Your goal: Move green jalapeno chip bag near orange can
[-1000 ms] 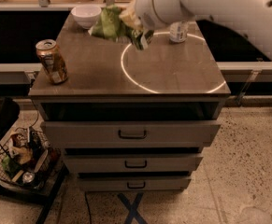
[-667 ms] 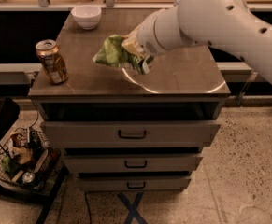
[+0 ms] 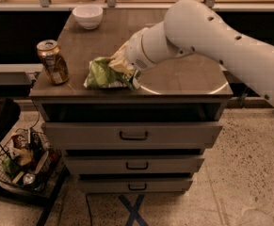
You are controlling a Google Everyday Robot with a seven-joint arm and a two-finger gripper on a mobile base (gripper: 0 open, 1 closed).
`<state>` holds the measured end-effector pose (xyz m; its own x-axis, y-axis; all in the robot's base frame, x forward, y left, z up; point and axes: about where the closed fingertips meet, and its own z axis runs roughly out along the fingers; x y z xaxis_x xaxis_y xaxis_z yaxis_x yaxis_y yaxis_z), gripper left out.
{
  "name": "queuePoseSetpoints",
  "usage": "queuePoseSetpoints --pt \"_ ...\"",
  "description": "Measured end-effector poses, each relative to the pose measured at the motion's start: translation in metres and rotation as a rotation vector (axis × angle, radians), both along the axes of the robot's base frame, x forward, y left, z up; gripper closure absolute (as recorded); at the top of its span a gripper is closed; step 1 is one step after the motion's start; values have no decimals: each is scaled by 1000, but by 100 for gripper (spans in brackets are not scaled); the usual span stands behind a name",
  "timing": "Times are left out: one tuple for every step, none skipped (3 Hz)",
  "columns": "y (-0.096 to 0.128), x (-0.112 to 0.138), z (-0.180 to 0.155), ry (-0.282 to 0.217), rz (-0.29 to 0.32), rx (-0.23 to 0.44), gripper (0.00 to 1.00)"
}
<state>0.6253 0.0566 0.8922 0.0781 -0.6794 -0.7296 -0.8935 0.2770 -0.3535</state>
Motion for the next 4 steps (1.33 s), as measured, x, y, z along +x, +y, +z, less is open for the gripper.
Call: queuePoseSetpoints --pt "31 -1 -5 -9 143 -2 83" --pt "33 -1 -5 -17 158 -9 59" --pt "35 -2 -6 -16 163 -9 28" --pt "37 -3 -6 -15 166 -9 5"
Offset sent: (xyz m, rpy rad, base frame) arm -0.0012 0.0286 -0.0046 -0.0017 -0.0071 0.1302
